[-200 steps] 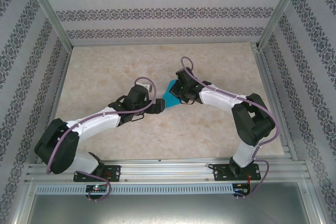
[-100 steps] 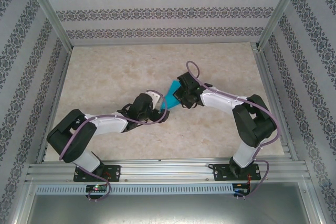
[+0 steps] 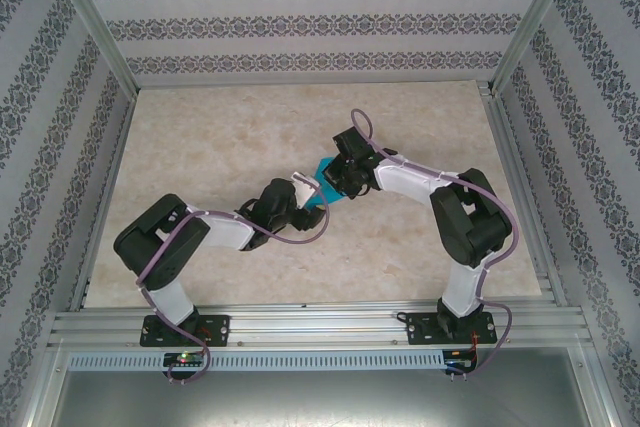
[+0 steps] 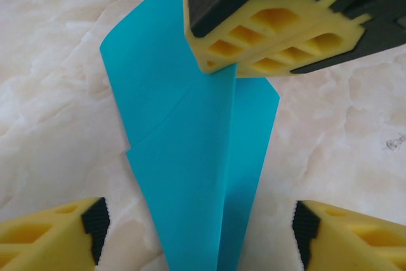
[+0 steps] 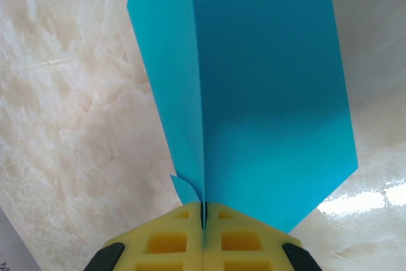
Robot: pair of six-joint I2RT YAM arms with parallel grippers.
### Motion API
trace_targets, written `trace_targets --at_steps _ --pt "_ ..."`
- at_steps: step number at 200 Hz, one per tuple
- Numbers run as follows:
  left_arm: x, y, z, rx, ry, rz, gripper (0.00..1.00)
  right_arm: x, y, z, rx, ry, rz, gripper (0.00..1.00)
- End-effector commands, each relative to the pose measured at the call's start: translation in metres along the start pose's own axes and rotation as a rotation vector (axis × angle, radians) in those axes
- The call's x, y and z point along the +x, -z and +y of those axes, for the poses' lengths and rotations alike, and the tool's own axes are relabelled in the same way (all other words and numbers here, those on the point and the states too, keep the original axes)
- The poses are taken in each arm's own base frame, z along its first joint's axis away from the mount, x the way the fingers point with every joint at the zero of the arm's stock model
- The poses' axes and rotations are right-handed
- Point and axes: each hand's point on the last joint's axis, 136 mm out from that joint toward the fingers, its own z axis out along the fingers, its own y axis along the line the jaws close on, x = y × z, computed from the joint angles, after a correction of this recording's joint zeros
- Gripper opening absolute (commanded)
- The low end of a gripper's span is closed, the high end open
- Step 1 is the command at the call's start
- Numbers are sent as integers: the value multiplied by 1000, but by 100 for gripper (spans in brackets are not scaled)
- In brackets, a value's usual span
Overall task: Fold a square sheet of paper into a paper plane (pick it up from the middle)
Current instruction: Turn over the paper at the center of the table.
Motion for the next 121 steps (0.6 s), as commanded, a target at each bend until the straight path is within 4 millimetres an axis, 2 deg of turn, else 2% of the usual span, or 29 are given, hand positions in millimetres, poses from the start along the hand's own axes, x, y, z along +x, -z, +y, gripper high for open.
trace_targets --at_steps 1,17,46,121 --pt "-15 -6 -11 45 -55 -65 69 -1 0 2 8 -27 28 4" --pt "-15 -8 -14 60 -50 -68 61 0 -2 2 9 -39 38 4" --pt "-13 -14 -16 72 -59 -67 56 2 -3 2 7 -55 56 3" --pt "-11 -23 -13 52 -68 -50 30 3 -2 2 2 -66 82 5"
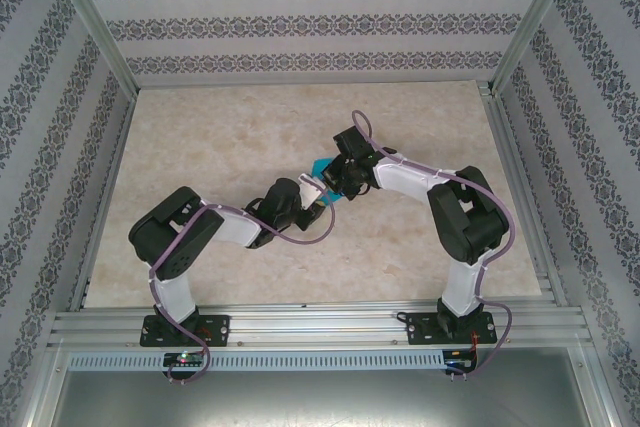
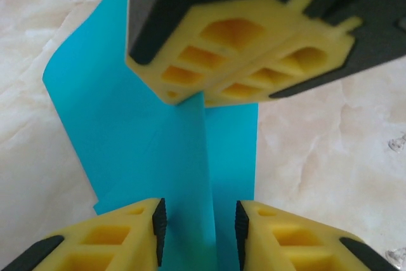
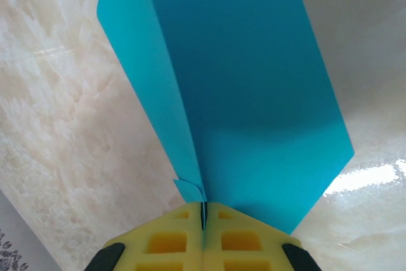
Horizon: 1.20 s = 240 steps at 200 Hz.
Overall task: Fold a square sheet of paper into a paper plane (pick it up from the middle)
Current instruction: Turn over the paper at the center of the table.
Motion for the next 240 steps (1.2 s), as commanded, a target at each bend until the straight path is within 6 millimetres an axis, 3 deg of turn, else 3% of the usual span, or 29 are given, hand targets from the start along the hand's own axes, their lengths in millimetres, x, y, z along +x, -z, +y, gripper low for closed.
trace_targets --at_steps 1,27,73,91,115,162,240 --pt "-14 -4 -3 3 -27 -45 30 -2 3 4 -2 -24 18 5" --pt "-12 -4 -5 13 -20 -34 20 -3 6 7 -20 -22 31 15" --pt "-7 -2 -5 25 34 -36 12 -11 23 20 -91 41 46 55" --pt "-6 -1 -5 47 90 -43 10 -18 33 24 -122 106 33 63" --pt "-8 1 -13 140 212 -16 10 -21 41 23 -186 231 25 65" --pt "-4 -1 -16 158 381 42 8 -25 50 8 -304 349 -15 65" --pt "8 -2 -18 147 593 104 7 -12 28 -18 -361 427 33 54"
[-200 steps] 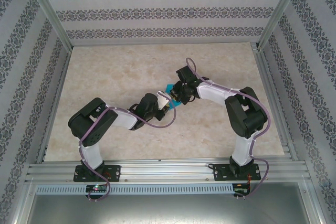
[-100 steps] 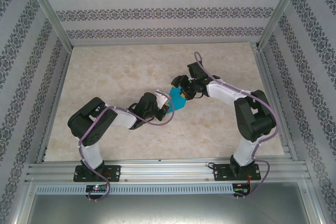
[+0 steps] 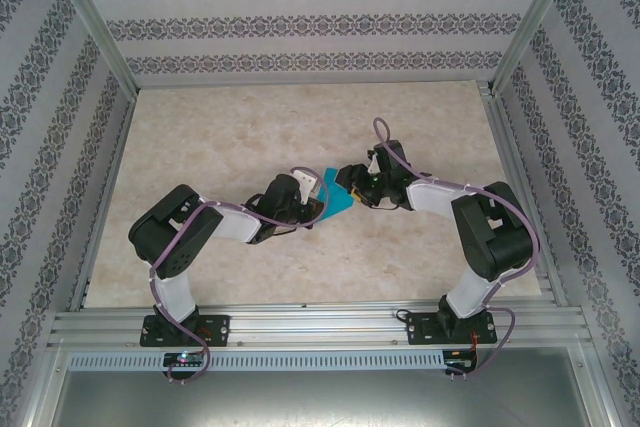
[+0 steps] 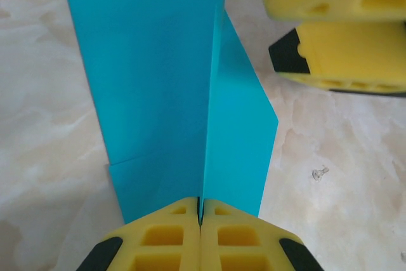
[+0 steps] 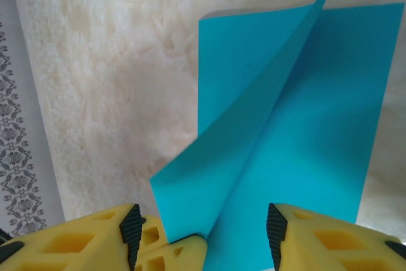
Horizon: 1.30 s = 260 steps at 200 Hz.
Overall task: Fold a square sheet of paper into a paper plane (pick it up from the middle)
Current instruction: Turn over the paper at the center of the table, then fourth fold the wing at the center of the table.
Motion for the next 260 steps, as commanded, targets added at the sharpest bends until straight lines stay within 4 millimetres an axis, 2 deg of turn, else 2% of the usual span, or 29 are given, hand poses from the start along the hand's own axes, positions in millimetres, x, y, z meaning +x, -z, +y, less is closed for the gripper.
trace_targets --at_steps 1,47,95,152,212,260 --pt "3 -2 2 -1 132 27 7 -2 -3 8 -65 75 -3 54" --pt "5 -2 1 9 216 26 7 4 -18 -2 -31 75 51 47" --pt "8 -2 4 3 248 20 7 7 -29 -5 -16 77 81 45" --pt "9 -2 5 2 272 14 8 7 -34 -13 45 76 91 42" --pt "13 -4 5 8 303 39 12 12 -39 -27 147 89 109 42" --pt "3 2 3 28 328 31 21 15 -39 -40 248 99 113 45"
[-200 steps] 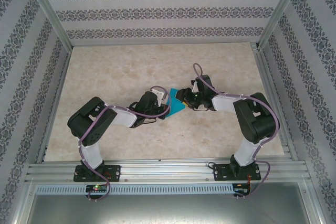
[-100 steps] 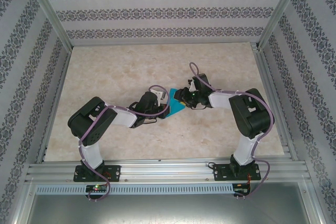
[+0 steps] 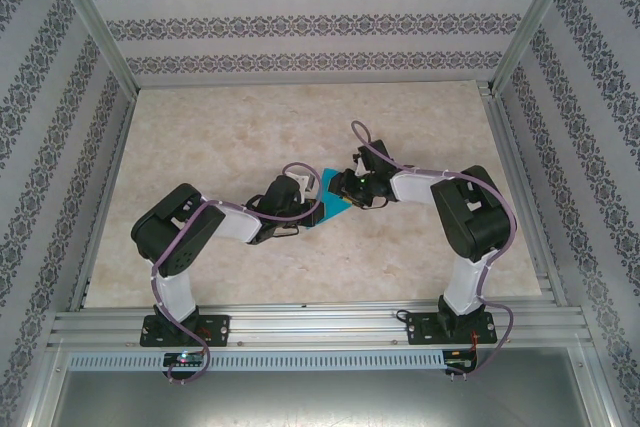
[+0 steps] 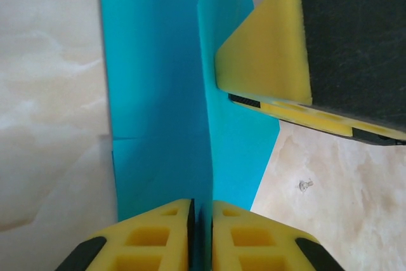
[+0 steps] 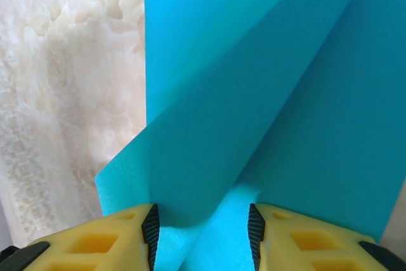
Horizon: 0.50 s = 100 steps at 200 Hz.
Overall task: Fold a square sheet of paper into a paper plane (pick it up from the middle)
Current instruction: Fourth fold the wing at the center of the table.
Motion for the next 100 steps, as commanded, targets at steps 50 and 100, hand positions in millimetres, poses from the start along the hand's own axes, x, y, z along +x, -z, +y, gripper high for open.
trace_targets --at_steps 50,100 --pt "-21 32 6 -59 54 -43 42 14 -6 -40 245 1 37 48" --pt "-32 45 -7 -34 74 -56 38 16 -8 -45 289 -15 42 50"
